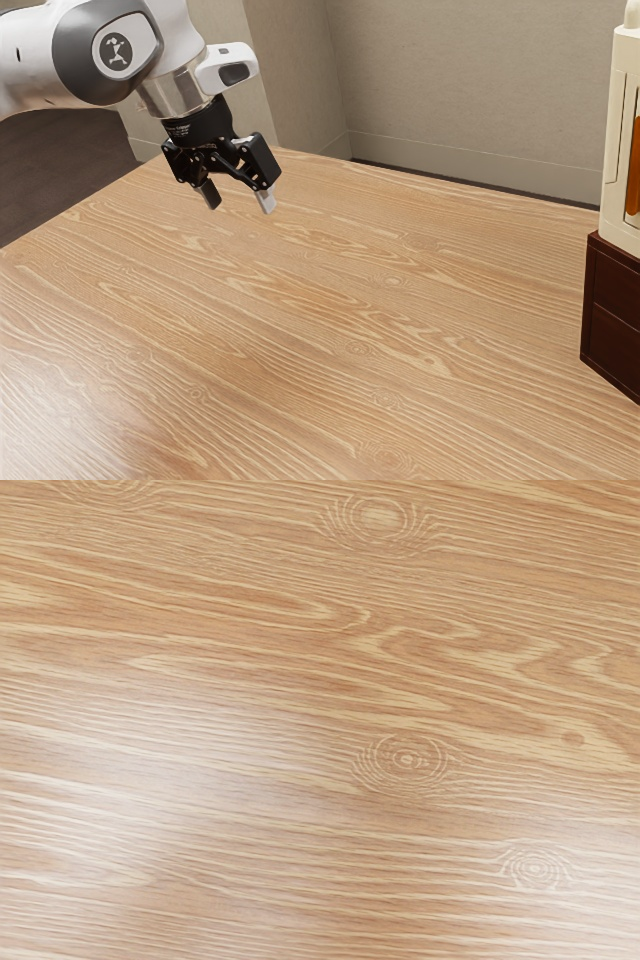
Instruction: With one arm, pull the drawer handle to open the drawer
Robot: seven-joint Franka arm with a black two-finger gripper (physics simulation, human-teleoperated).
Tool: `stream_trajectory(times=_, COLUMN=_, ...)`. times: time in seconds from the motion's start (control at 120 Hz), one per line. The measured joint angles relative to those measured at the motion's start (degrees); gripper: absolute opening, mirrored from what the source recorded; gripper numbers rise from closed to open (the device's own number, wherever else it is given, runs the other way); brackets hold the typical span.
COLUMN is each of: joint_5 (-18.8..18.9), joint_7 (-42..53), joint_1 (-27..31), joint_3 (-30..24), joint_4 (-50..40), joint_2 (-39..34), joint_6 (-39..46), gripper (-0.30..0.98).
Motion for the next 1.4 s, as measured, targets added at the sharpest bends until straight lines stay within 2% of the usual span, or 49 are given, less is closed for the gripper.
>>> stream_trajectory(times=0.192, joint_5=0.0, joint_7=0.0, joint_1=-0.1, joint_3=0.0, joint_4=0.3, joint_2=-0.2, joint_6=-0.1, gripper=0.69)
stream_trajectory(times=0.292, joint_5=0.1, joint_7=2.6, joint_1=0.1, joint_3=-0.7, joint_4=10.5, joint_2=-2.1, joint_6=-1.8, gripper=0.69)
stream_trajectory(times=0.333, joint_5=0.3, joint_7=5.1, joint_1=1.4, joint_3=-2.9, joint_4=13.9, joint_2=-3.9, joint_6=-2.8, gripper=0.69)
stream_trajectory(times=0.417, joint_5=1.3, joint_7=14.5, joint_1=8.5, joint_3=-11.4, joint_4=16.6, joint_2=-5.3, joint_6=-4.1, gripper=0.69)
stream_trajectory(times=0.458, joint_5=2.2, joint_7=19.8, joint_1=9.7, joint_3=-14.7, joint_4=17.1, joint_2=-5.6, joint_6=-4.7, gripper=0.69)
stream_trajectory(times=0.542, joint_5=4.4, joint_7=29.6, joint_1=4.5, joint_3=-17.4, joint_4=16.9, joint_2=-6.5, joint_6=-6.5, gripper=0.69)
stream_trajectory(times=0.658, joint_5=3.0, joint_7=41.2, joint_1=-3.7, joint_3=-18.1, joint_4=14.9, joint_2=-5.0, joint_6=-11.1, gripper=0.68)
stream_trajectory(times=0.8, joint_5=2.1, joint_7=52.3, joint_1=-4.2, joint_3=-19.9, joint_4=13.5, joint_2=4.3, joint_6=-11.9, gripper=0.68)
stream_trajectory(times=0.875, joint_5=2.1, joint_7=57.1, joint_1=-1.1, joint_3=-20.4, joint_4=12.2, joint_2=5.3, joint_6=-9.7, gripper=0.68)
stream_trajectory(times=1.017, joint_5=2.1, joint_7=65.5, joint_1=2.5, joint_3=-25.7, joint_4=-3.3, joint_2=-5.1, joint_6=-0.1, gripper=0.68)
stream_trajectory(times=1.083, joint_5=2.1, joint_7=68.7, joint_1=3.9, joint_3=-29.1, joint_4=-7.1, joint_2=-7.5, joint_6=4.5, gripper=0.69)
stream_trajectory(times=1.158, joint_5=2.2, joint_7=71.6, joint_1=1.0, joint_3=-32.4, joint_4=-10.9, joint_2=-9.4, joint_6=10.4, gripper=0.69)
stream_trajectory(times=1.242, joint_5=2.4, joint_7=74.2, joint_1=-3.5, joint_3=-33.7, joint_4=-12.9, joint_2=-10.2, joint_6=15.8, gripper=0.68)
stream_trajectory(times=1.4, joint_5=2.7, joint_7=78.3, joint_1=-2.9, joint_3=-34.4, joint_4=-13.3, joint_2=-5.8, joint_6=22.4, gripper=0.63)
